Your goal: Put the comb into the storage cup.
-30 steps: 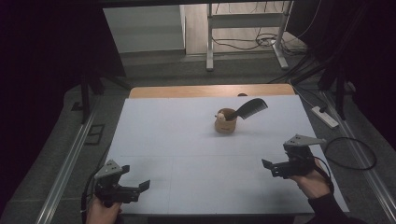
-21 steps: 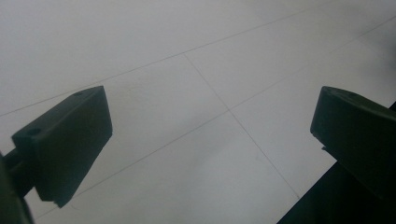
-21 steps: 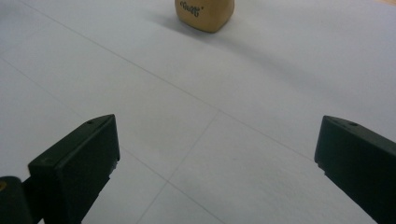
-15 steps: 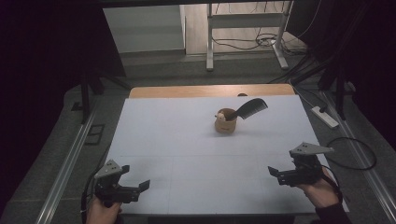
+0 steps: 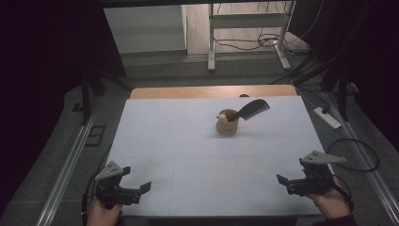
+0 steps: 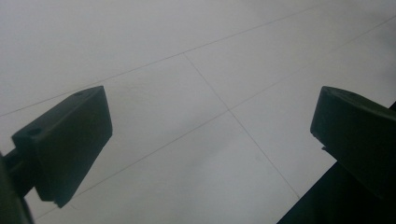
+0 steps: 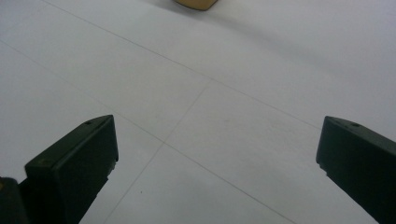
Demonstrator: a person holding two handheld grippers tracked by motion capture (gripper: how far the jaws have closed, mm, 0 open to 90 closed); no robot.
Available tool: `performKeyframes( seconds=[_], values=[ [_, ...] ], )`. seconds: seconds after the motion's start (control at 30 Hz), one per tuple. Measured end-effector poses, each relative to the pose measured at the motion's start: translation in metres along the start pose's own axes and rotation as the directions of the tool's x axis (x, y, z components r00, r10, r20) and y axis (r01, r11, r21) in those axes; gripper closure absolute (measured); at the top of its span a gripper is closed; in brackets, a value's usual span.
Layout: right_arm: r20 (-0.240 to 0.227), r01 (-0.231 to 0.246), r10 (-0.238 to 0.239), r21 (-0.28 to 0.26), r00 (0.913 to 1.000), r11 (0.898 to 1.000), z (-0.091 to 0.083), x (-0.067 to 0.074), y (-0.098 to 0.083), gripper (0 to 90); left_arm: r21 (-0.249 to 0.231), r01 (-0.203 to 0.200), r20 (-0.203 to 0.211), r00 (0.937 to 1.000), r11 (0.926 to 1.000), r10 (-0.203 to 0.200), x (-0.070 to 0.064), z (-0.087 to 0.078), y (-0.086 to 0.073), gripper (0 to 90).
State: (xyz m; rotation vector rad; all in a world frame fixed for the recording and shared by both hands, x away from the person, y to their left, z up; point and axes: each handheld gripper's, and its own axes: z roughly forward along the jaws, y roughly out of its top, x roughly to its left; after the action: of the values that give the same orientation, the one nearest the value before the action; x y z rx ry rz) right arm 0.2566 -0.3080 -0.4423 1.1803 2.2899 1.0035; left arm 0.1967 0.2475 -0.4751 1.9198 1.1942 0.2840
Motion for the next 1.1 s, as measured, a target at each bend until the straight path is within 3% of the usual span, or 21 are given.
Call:
performKeyframes(
  seconds=[0.4, 1.1],
  values=[
    [0.031, -0.046, 0.046, 0.000, 0.9985, 0.999, -0.014, -0.005, -0.015, 0.0, 0.001, -0.003, -0.002, 1.0000, 1.0000, 0.003, -0.001, 0.000, 0.000, 0.0],
    [0.076, -0.079, 0.077, 0.018, 0.9941, 0.997, -0.030, -0.007, -0.036, 0.0, 0.007, -0.018, -0.027, 0.9995, 0.9998, 0.018, -0.002, -0.001, 0.000, 0.0]
  ],
)
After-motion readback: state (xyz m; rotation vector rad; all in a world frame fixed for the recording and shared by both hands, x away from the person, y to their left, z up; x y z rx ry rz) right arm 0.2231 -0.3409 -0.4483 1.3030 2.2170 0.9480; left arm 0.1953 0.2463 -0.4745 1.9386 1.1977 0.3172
